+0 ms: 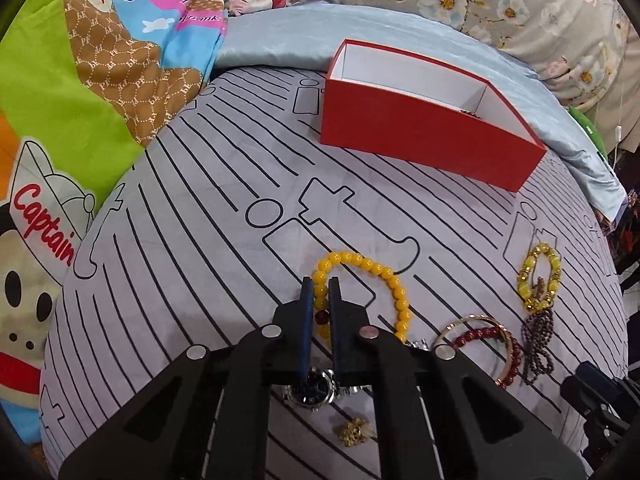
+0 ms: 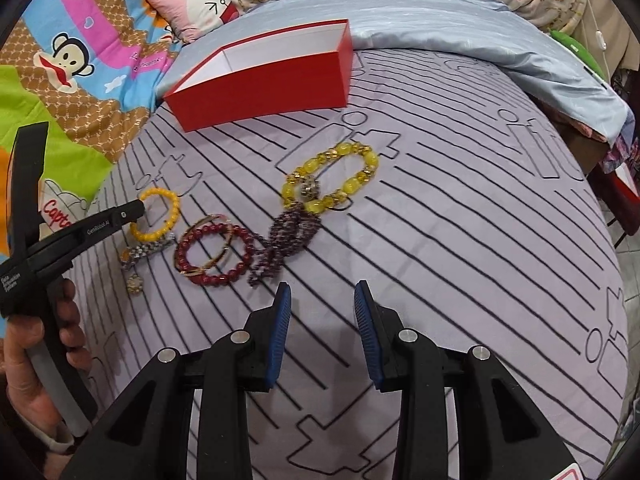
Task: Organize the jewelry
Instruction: 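Grasp the yellow bead bracelet with the left tool while the right grasps the purple beaded bracelet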
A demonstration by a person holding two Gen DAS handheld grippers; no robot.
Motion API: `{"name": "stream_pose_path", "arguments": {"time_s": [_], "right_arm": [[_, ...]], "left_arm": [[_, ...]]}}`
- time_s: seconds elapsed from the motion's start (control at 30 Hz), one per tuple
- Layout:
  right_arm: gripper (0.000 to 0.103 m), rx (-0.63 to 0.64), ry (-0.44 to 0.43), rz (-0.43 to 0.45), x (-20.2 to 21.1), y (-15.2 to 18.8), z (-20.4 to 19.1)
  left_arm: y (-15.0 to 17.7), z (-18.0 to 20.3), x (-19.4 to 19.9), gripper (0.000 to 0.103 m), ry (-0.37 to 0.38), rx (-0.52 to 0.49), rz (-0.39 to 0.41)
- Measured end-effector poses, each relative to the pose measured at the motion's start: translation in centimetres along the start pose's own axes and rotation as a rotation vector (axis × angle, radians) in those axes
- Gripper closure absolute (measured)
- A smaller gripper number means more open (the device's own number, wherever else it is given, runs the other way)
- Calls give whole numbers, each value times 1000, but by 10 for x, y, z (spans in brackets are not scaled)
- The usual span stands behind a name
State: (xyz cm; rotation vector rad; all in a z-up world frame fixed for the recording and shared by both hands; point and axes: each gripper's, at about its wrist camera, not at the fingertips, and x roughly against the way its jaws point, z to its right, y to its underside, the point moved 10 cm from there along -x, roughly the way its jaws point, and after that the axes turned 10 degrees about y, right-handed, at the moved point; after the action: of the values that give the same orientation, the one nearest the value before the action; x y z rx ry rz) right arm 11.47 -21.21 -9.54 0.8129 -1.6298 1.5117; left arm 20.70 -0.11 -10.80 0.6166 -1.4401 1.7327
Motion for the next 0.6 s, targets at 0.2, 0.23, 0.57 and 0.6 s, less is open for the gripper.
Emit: {"name": "stream_pose_path", "arguments": {"time_s": [0.2,0.23,0.57,0.6], "right_arm": [[70,19,-19,14,-3,-8,-21],[70,20,-20,14,-4,-9,-23],[78,27,3,-6,-29,-17,-29],[79,25,3,-9,-32,-17,-29]], "left_arm": [[8,1,7,96,16,10,-9],[10,1,7,96,16,14,-13],[19,-6,2,96,26,32,-31],[19,-7,2,96,28,36,-32]]}}
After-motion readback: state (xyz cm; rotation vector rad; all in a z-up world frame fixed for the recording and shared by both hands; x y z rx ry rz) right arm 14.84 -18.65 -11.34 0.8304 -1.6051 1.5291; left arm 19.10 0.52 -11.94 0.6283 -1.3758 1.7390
